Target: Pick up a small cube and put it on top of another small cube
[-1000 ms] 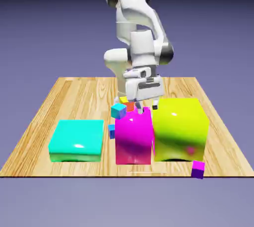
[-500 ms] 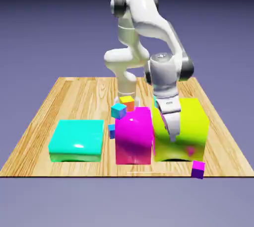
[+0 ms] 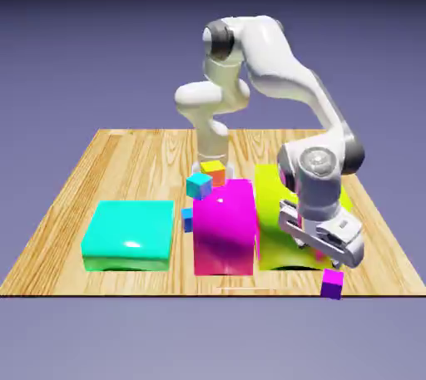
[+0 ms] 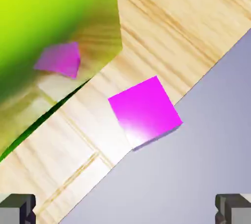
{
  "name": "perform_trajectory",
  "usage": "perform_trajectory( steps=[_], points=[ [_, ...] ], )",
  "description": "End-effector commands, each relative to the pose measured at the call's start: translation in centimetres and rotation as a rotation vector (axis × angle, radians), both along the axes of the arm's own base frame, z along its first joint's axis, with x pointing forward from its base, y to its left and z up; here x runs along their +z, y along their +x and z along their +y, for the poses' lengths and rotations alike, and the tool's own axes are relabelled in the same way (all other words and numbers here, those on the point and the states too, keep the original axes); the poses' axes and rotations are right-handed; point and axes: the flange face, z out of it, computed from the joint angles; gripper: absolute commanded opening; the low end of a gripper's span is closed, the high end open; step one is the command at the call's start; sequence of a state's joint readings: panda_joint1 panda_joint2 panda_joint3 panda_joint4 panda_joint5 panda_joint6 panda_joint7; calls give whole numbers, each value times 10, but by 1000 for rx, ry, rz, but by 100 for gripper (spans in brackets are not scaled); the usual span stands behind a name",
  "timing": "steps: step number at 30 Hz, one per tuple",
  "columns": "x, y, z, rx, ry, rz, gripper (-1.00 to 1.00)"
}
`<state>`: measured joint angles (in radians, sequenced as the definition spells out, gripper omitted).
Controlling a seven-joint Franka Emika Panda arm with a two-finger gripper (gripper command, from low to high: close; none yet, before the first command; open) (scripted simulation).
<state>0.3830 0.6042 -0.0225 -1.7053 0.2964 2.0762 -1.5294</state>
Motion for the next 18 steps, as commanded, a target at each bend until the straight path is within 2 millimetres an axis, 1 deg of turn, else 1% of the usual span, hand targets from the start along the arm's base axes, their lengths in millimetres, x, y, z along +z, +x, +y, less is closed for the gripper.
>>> perform_trajectory(
  steps=[1, 6, 7, 8, 13, 18],
  points=[
    [-7, 0, 6, 48, 12, 14, 0],
    [-43, -3, 34, 286, 87, 82, 0],
    [-46, -4, 36, 300, 92, 86, 0],
    [-46, -4, 36, 300, 92, 86, 0],
    [-83, -14, 35, 288, 95, 136, 0],
    [-106, -22, 35, 282, 94, 146, 0]
  ],
)
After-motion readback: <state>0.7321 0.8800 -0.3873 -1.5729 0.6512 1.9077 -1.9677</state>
